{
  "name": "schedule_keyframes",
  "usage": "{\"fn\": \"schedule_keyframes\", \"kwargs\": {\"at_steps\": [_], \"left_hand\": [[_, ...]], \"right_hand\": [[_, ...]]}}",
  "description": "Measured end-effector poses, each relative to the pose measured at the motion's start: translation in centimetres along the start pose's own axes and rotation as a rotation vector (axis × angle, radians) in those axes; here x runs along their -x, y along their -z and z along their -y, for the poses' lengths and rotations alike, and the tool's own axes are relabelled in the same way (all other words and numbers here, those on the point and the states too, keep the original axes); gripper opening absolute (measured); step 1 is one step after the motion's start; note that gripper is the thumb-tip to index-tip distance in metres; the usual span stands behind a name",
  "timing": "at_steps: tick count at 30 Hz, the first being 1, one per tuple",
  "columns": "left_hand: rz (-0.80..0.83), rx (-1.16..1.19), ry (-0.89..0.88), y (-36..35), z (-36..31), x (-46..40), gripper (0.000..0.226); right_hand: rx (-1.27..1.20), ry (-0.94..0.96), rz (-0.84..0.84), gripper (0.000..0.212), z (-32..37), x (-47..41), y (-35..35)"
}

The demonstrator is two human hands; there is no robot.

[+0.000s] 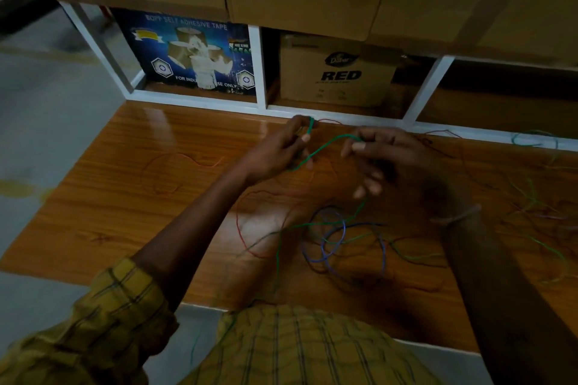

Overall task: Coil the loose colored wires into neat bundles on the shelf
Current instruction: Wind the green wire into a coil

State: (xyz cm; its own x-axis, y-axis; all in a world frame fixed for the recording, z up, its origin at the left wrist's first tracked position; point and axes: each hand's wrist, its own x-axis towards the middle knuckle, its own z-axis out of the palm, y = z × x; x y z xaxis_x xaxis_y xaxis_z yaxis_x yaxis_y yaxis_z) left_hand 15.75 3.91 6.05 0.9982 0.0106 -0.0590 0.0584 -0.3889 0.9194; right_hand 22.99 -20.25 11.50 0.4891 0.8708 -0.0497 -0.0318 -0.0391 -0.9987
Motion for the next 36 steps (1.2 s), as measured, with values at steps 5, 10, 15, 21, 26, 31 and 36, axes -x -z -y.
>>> {"fn": "schedule_keyframes", "kwargs": {"at_steps": [5,10,15,21,26,31,36], "left_hand": [[0.169,0.327,0.063,-0.8,-0.8,1.9,0.033],[0.407,0.6,0.111,-1.5,-1.4,3.2,0.039],[0.467,0.722,0.099,-2.4,-1.0,3.4,0.043],[0.397,0.986,0.016,-3.2,-1.3,3.5,0.046],[0.247,1.06,-0.007,-3.5,-1.6,2.4,0.044],[0.102,1.179,0.003,-4.0,-0.6,0.8,0.043],[-0.049,1.292,-0.039,-3.3,0.0,-1.1,0.034]], "right_hand": [[0.148,0.029,-0.159,0.021,0.6,-1.7,2.5],[0.426,0.088,-0.32,0.025,-0.2,-3.4,3.7],[0.482,0.06,-0.54,0.023,-4.8,-5.1,4.5],[0.3,-0.015,-0.548,0.019,-9.0,-4.6,1.8],[0.094,-0.205,-0.414,0.043,-11.2,-2.9,-1.4],[-0.221,-0.347,-0.21,0.052,-11.9,-1.4,-3.8],[-0.39,-0.492,-0.006,0.055,-11.7,0.1,-5.3]]}}
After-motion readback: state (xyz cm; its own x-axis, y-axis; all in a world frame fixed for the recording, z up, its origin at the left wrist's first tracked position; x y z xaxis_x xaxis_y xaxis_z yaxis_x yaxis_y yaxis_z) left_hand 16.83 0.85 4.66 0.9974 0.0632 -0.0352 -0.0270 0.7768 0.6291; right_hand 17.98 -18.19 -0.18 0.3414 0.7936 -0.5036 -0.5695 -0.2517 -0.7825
